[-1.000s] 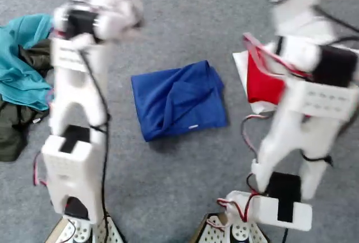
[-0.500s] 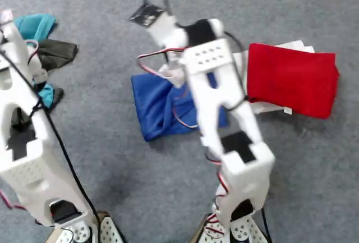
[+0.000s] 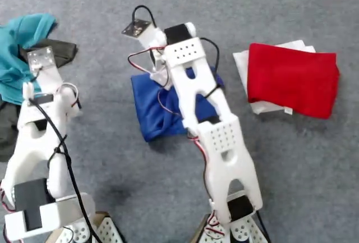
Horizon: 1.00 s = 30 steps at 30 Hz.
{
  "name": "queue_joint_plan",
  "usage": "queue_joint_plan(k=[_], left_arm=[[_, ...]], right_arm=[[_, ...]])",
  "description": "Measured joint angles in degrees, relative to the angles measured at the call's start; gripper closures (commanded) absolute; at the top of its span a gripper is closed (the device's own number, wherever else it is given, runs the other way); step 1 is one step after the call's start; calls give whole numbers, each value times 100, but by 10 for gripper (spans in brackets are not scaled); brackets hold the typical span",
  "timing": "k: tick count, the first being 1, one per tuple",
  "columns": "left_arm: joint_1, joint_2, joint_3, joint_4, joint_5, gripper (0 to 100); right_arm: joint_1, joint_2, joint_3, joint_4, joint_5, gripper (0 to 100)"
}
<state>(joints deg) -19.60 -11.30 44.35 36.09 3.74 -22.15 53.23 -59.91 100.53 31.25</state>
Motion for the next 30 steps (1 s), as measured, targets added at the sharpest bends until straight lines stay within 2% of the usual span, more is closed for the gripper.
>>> queue_joint_plan(k=[4,9,15,21,25,27,30], left_arm=[[105,229,9,-334,0,971],[105,571,-185,-308,0,971],[105,703,-316,-308,0,971],[114,703,-325,-308,-9,971],[114,703,-325,-308,-9,971],[114,703,-325,-308,-9,971],[132,703,-325,-308,-9,971]], right_arm=[[264,35,255,9,-79,985],[721,-62,941,9,-176,985],[1231,-1178,2488,9,-167,985],[2259,-2558,4607,-185,334,985],[3033,-3279,5169,-255,527,985],[3007,-3675,5125,-176,501,985],[2514,-4070,4774,-149,167,984]])
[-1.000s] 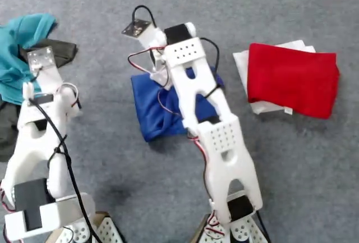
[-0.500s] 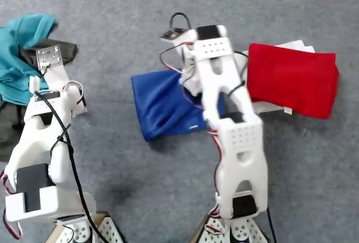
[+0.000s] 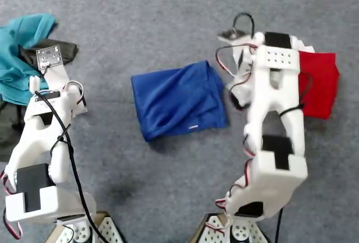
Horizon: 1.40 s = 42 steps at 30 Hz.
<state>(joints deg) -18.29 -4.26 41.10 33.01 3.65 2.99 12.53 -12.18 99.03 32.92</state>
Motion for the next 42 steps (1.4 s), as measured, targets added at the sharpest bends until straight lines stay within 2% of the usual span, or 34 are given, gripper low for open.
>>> queue_joint_plan(k=[5,10,13,16,19,23,27,32,34,36,38,42], left_arm=[[18,0,0,0,0,971],[18,0,0,0,0,970],[18,0,0,0,0,970],[18,0,0,0,0,970],[18,0,0,0,0,970],[18,0,0,0,0,970],[18,0,0,0,0,970],[18,0,0,0,0,970],[18,0,0,70,-132,970],[18,0,0,97,-352,970],[105,0,-9,97,-343,970],[668,18,-422,132,-229,970]], right_arm=[[-1345,88,-554,-677,-457,984],[-1846,1020,-615,-1336,-536,984],[-1776,1635,-615,-1336,-536,985],[-1609,1934,-686,-774,-536,985],[-1486,1943,-686,-35,-413,985],[-1020,1424,97,105,-211,985],[-835,668,1213,-62,237,985],[-378,475,2462,-1266,343,985],[-114,360,2435,-1222,343,985],[105,70,1996,-695,343,985],[132,-264,1336,-132,343,985],[0,-765,527,79,343,984]])
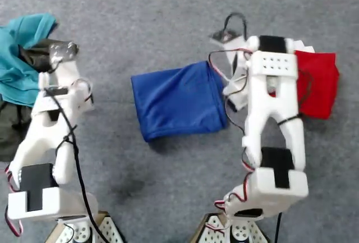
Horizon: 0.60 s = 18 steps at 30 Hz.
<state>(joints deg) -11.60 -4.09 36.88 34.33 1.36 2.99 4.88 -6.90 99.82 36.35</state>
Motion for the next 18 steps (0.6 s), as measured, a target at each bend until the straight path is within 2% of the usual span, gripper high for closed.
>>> queue_joint_plan(k=[4,7,13,16,18], left_arm=[[791,176,-440,-26,369,970],[1301,519,-879,-193,642,970],[1679,1714,-1864,-273,1055,971],[1697,2646,-2435,-246,1143,972],[1688,2945,-2901,70,1152,972]], right_arm=[[-651,79,-70,9,-519,984],[-862,492,-105,9,-1064,984],[-721,1811,-114,-211,-1371,985],[-273,2585,-167,-422,-1380,985],[-26,3033,-343,-431,-1380,985]])
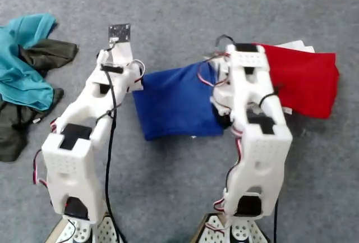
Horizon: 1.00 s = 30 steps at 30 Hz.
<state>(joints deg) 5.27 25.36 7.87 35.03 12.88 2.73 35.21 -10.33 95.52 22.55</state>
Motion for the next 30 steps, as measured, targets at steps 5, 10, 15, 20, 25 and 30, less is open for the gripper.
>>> queue_joint_plan(k=[5,10,15,20,25,30], left_arm=[[0,193,-484,440,0,972],[-132,202,-519,413,9,972],[-141,105,-519,712,0,972],[-229,-607,-510,932,35,971],[-1046,-809,-220,501,44,971],[-1424,-334,-185,105,53,971]], right_arm=[[255,360,-730,316,0,985],[273,35,-1064,484,0,985],[264,-1116,-677,492,-35,984],[18,-2259,413,492,-35,984],[-299,-3393,1582,352,-149,985],[-431,-4510,2796,-967,-1732,982]])
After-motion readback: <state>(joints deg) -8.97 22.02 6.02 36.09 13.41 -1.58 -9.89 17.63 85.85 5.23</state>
